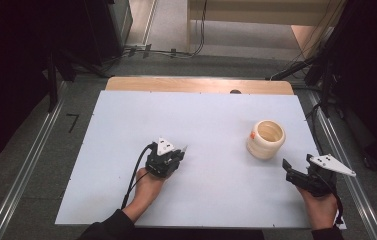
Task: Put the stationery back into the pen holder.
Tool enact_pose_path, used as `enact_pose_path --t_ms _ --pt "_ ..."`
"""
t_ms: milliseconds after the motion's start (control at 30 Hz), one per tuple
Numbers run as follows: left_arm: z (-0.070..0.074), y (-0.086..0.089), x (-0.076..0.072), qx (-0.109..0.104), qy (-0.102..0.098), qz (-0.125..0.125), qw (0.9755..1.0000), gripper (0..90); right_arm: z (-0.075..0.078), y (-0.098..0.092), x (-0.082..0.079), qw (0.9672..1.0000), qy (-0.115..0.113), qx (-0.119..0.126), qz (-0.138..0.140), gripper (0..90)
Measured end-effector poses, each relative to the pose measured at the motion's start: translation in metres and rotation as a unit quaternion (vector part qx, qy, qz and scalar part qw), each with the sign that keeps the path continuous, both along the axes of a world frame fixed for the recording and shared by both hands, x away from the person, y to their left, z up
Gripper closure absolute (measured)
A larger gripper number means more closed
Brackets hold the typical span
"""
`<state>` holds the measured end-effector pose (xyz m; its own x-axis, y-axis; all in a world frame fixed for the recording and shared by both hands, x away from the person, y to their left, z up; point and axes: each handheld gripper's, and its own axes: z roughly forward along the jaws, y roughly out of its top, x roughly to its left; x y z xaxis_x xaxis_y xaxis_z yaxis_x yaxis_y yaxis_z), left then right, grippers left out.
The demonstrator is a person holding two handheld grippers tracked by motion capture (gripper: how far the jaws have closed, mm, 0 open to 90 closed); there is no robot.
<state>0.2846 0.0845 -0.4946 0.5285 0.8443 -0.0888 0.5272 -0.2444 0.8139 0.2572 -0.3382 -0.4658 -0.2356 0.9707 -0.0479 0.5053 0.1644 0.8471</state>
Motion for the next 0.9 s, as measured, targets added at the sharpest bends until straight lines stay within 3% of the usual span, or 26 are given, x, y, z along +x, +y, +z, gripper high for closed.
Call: enact_pose_path --t_ms 900 --pt "0.003 -0.042 0.017 -0.007 0.006 -0.030 0.9995 81.3 0.001 0.003 0.000 1.0000 0.001 0.000 0.007 16.3"
